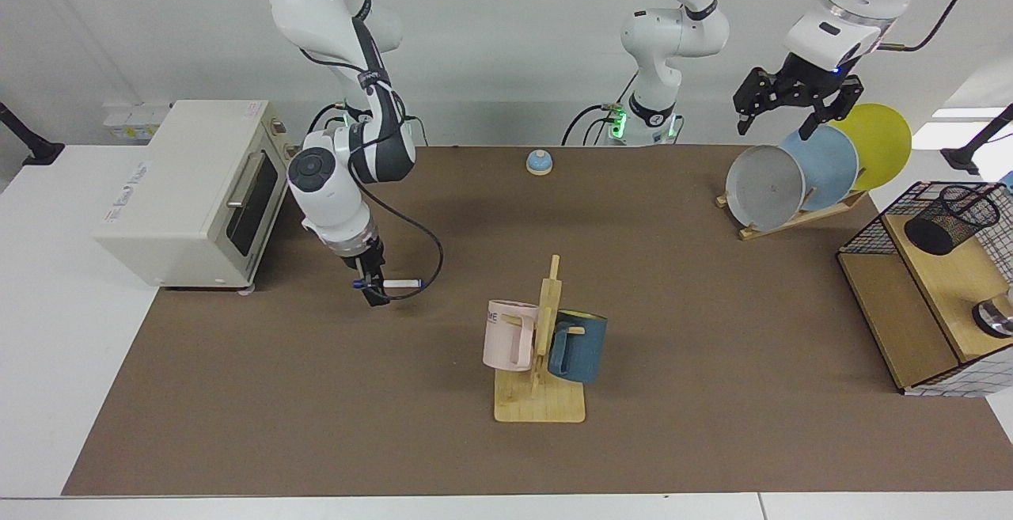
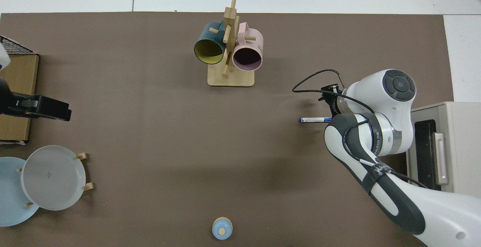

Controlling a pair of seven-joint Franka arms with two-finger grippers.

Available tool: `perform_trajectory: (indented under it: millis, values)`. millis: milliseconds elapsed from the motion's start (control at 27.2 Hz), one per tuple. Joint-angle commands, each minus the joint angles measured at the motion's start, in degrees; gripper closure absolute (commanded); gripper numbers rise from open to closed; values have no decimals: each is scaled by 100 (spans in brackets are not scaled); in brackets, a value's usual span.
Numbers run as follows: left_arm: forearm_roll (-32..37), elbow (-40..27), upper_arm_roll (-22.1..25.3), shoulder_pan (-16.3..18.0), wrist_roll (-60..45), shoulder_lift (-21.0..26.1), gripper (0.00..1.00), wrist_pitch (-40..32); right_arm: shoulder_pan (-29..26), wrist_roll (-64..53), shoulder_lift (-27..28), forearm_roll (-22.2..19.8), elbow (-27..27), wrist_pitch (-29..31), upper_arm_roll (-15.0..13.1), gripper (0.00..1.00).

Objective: Put markers into pen holder
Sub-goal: 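Reach the right gripper down to the white marker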

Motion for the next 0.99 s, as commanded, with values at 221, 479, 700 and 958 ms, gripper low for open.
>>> perform_trajectory:
  millis: [221,479,700,958]
  values:
    - [-58,-71,26,-25,-36,-99,0,-61,-61,89,94,129,-34,219,74,0]
    - [-67,-106,26,-25,-36,-116,0,-61,-43,81,85,129,-139,272,74,1]
    - [-58,-106,17,-34,-36,-116,0,-61,-43,10,41,129,-280,325,74,1]
    - [-67,-106,17,-34,-36,-116,0,-61,-87,-42,41,121,-438,580,74,3]
